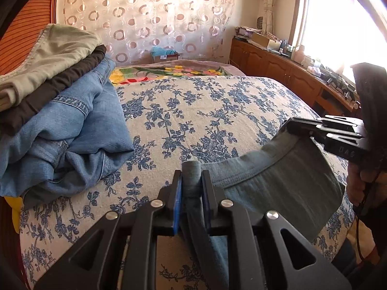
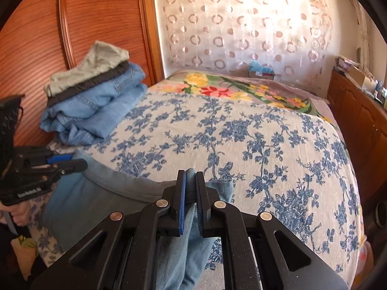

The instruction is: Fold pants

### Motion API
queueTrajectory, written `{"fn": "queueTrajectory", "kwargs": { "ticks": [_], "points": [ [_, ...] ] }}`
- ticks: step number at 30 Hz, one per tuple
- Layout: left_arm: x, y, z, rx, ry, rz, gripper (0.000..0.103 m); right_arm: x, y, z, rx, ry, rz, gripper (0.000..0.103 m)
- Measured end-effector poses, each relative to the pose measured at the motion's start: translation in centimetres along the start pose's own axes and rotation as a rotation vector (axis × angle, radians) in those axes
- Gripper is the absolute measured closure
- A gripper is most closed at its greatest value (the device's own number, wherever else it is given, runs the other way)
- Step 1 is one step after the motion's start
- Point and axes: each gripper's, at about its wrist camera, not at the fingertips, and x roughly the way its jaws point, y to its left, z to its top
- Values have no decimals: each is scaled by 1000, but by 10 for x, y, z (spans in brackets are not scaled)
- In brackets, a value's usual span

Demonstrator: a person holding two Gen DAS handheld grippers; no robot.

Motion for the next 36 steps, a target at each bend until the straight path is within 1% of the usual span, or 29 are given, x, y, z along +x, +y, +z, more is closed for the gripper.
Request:
{"fn": "queueTrajectory", "kwargs": {
  "ticks": [1,3,5,6,7,9,12,13,14,16,23,29,36],
  "points": [
    [0,0,0,-1,8,6,83,1,-1,-1,4,10,-4,95],
    [-2,0,-2,5,11,21,77,-3,-5,-4,27,1,9,86],
    [-5,-1,-4,16,8,29,65,-10,-8,-8,45,-4,26,84],
    [-7,-2,-4,18,5,29,62,-15,-8,-10,44,-7,27,84],
    [-9,-2,-5,19,1,26,60,-18,-7,-12,40,-10,25,83],
    [-12,-2,-8,19,1,16,58,-26,-4,-16,26,-13,23,81],
    [-18,-5,-14,19,-7,12,44,-38,0,-27,14,-16,20,74],
    [-20,-6,-16,19,-10,7,39,-40,1,-30,15,-17,20,70],
    [-21,-7,-18,20,-8,-5,39,-43,2,-34,17,-16,24,65],
    [-20,-10,-23,24,8,-19,39,-48,3,-42,20,-12,35,64],
    [-15,-17,-39,33,42,-13,39,-61,9,-65,-1,16,40,63],
    [-12,-19,-49,40,57,-1,39,-72,6,-82,34,33,55,63],
    [-10,-17,-53,29,60,-5,38,-73,6,-93,47,58,66,72]
  ]
}}
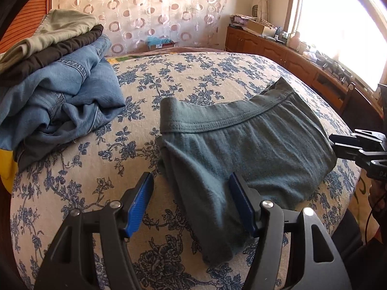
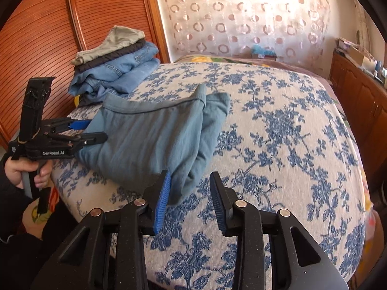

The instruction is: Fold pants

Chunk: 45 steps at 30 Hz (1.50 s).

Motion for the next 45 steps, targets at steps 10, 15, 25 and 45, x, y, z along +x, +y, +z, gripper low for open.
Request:
{"fn": "queueTrajectory", "kwargs": {
  "ticks": [10,15,25,45],
  "points": [
    [-1,0,0,5,-3,5,38,6,1,-4,14,35,45,102],
    [-1,-1,-1,10,-8,6,37,-2,-1,-8,-4,34,14,103],
    [-2,0,-2,10,-12,7,36,-11,-8,-1,12,-11,-19,99],
    [-14,16,23,-22,-83,72,37,61,-19,60,34,24,-33,41]
  ]
}}
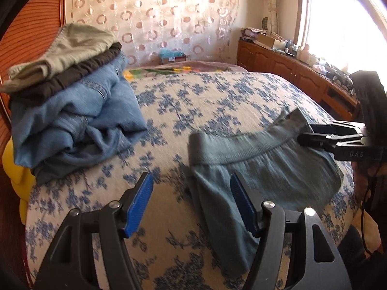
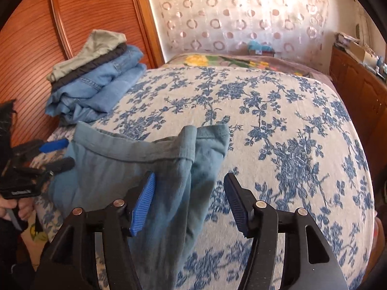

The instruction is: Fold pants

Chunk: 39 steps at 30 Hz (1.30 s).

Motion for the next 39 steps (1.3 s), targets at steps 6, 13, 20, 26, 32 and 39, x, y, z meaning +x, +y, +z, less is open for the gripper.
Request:
{"fn": "queueTrajectory", "kwargs": {
  "ticks": [6,13,20,26,32,39],
  "points": [
    [20,7,9,-23,48,-5,37,13,-5,4,17,44,4,39],
    [33,10,7,-48,84,-16,37,15,-6,4,20,48,22,38],
    [37,11,5,-51,92,-37,37,16,-3,4,29,52,82,78],
    [38,10,10,-55,101,-72,40,0,0,-1,19,18,77,91],
    [38,6,13,-79,107,-117,54,-4,4,-10,-23,19,30,91],
    [41,5,10,-95,123,-139,63,1,6,-13,-43,12,-2,87]
  ]
}}
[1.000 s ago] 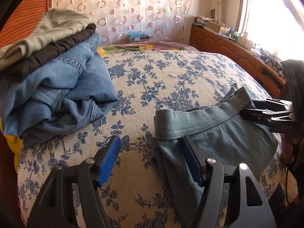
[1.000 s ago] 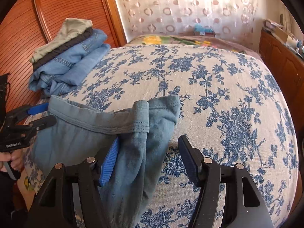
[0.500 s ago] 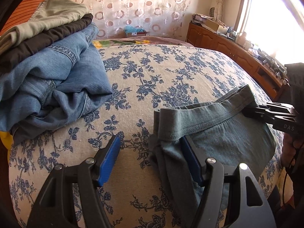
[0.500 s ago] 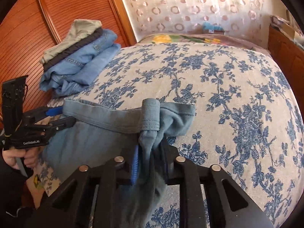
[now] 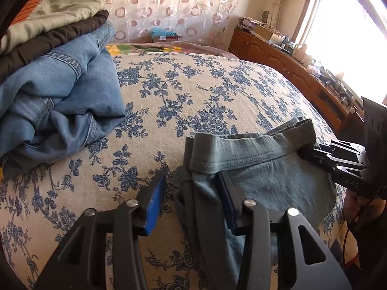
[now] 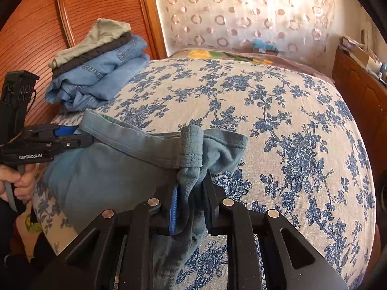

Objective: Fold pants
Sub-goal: 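Grasp the folded shorts edge with the left tool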

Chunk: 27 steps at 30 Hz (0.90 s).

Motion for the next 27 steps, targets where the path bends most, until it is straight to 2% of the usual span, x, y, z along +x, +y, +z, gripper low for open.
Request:
{"fn": "queueTrajectory", "kwargs": {
  "ticks": [12,19,22,27],
  "points": [
    [3,-8,2,-6,4,-45,74,3,-3,0,21,1,6,84],
    [7,-6,6,2,3,-30,74,2,-11,-1,64,0,12,70],
    [6,-7,5,6,2,-31,78,2,-11,-1,69,-1,16,69],
    [1,-8,2,-1,-12,-48,90,2,-12,-1,72,1,23,68]
  ]
}}
